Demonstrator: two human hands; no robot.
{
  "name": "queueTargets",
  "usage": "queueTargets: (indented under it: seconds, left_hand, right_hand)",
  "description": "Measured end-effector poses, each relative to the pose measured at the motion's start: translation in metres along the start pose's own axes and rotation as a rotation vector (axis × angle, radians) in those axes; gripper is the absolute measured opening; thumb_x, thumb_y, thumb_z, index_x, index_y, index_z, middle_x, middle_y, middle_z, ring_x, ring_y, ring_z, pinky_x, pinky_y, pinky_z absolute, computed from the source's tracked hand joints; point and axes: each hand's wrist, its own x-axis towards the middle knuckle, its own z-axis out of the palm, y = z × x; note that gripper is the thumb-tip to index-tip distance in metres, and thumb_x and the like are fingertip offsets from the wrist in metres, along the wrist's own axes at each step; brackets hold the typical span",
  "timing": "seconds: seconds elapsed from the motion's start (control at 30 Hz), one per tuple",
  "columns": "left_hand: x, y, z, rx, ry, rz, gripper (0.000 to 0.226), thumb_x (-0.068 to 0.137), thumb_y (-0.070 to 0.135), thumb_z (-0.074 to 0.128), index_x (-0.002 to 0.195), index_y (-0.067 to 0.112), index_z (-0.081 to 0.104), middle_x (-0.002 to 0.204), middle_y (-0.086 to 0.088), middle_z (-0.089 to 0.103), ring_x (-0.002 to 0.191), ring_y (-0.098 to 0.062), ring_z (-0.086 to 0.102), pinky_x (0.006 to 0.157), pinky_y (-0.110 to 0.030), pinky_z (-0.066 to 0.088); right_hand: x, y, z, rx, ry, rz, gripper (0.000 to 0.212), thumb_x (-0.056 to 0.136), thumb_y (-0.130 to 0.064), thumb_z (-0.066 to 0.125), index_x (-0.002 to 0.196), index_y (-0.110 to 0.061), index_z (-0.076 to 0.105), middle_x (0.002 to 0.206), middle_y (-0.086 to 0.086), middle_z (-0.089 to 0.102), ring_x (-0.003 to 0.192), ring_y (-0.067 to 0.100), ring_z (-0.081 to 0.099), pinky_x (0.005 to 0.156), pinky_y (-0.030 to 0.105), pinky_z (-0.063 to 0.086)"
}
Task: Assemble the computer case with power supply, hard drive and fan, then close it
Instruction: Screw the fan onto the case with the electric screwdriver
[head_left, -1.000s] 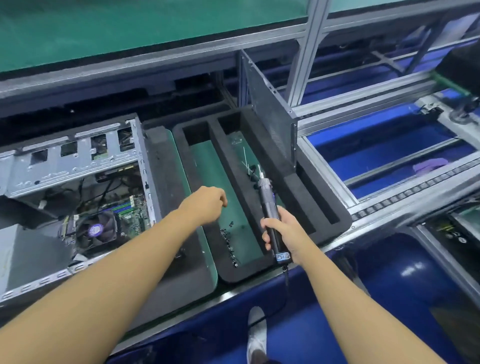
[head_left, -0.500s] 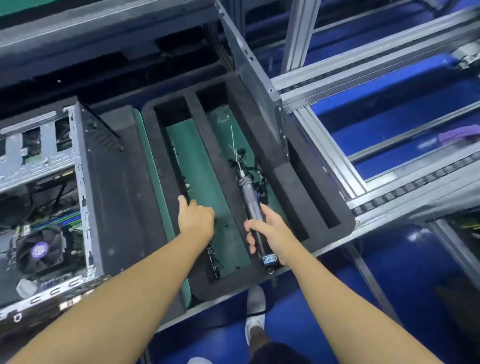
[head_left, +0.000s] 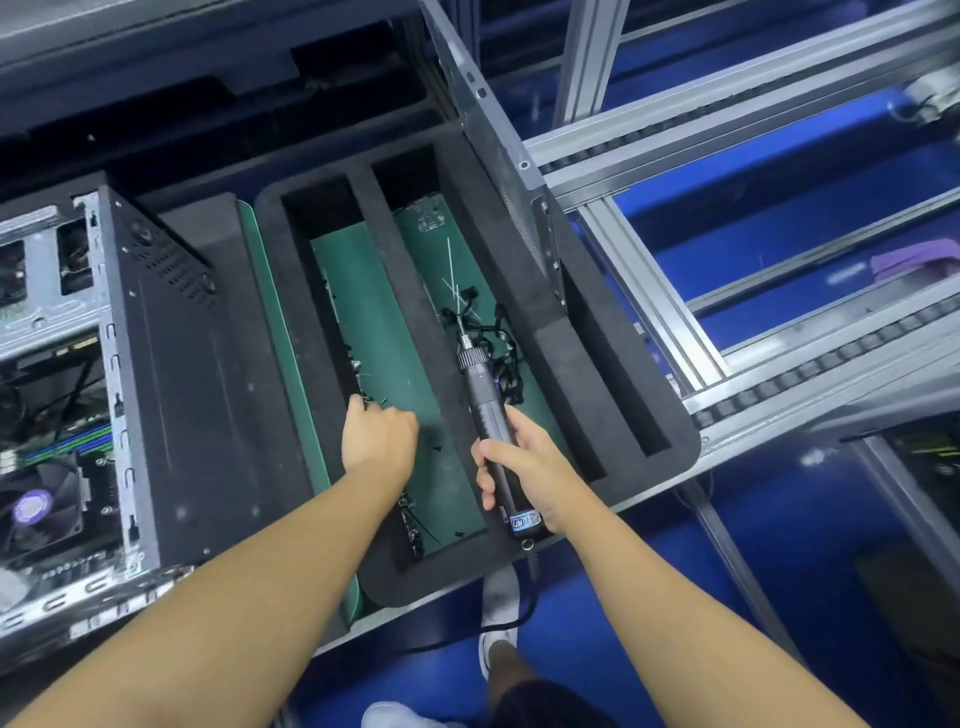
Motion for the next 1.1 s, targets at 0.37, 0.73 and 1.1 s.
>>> queueTargets:
  seconds: [0.37,0.73,1.1]
  left_hand:
    - [-0.005,-0.02,-0.018,-1.561,0.282,-0.197,0.002,0.089,0.015,0.065,0.09,0.016,0.066,0.082,0.004,0.073,0.079,-0.012,0.069,0.082,-0.025,0.05]
    - [-0.036,-0.079,-0.048,-2.985,-0.077,0.011,0.041,0.085,0.026,0.062,0.123,0.01,0.064,0.125,-0.002,0.069,0.12,-0.012,0.06,0.115,-0.035,0.032]
    - [-0.045,-0.075,-0.041,-2.977,-0.013,-0.071,0.032,0.082,0.024,0.066,0.11,0.01,0.068,0.112,-0.004,0.074,0.099,-0.017,0.073,0.076,-0.03,0.058]
  right_hand:
    - [-0.005,-0.008,0.008,-0.024,0.008,0.003,0.046,0.081,-0.019,0.068,0.126,-0.018,0.057,0.083,0.012,0.052,0.059,0.023,0.051,0.051,0.035,0.05]
    - [-0.005,-0.039,0.051,-0.325,-0.189,0.026,0.03,0.091,-0.02,0.07,0.118,-0.025,0.061,0.084,0.013,0.055,0.062,0.025,0.052,0.055,0.036,0.05]
    - [-0.015,-0.046,0.057,-0.586,-0.17,0.016,0.041,0.088,-0.023,0.066,0.123,-0.043,0.057,0.07,0.005,0.062,0.057,0.02,0.056,0.056,0.035,0.053]
